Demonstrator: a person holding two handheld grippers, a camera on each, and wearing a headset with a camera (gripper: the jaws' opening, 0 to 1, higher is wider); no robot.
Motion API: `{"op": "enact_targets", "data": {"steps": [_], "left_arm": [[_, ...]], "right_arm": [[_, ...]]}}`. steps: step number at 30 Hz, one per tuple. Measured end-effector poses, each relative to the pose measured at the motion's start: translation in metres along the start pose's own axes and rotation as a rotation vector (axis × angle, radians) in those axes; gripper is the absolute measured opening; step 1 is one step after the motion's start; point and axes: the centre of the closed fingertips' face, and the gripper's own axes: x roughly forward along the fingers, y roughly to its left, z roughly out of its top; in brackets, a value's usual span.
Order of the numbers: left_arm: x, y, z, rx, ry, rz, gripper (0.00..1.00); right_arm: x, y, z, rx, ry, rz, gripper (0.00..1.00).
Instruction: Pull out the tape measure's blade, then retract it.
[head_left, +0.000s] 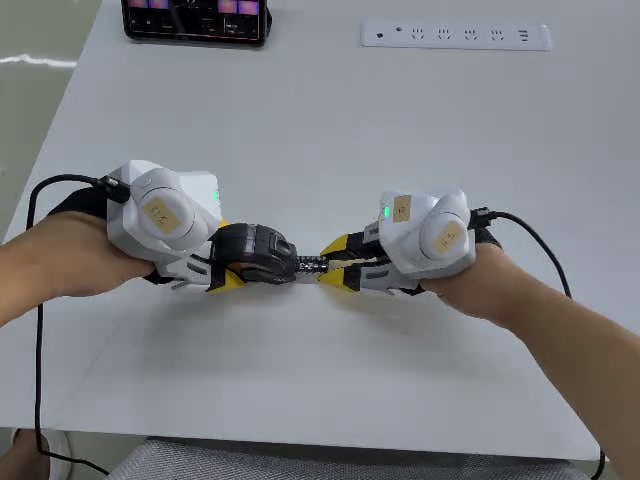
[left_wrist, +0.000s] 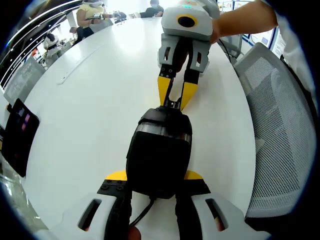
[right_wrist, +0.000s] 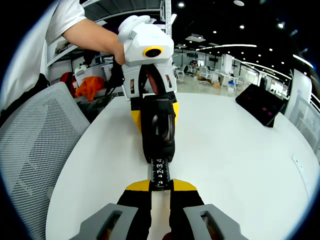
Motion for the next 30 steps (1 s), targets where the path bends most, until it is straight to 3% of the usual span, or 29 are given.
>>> {"op": "enact_targets", "data": {"steps": [30], "left_arm": [[0.000, 0.000, 0.000, 0.001, 0.010, -0.003, 0.28]], "right_arm": [[-0.024, 0.000, -0.016, 0.007, 0.032, -0.017, 0.09]]}}
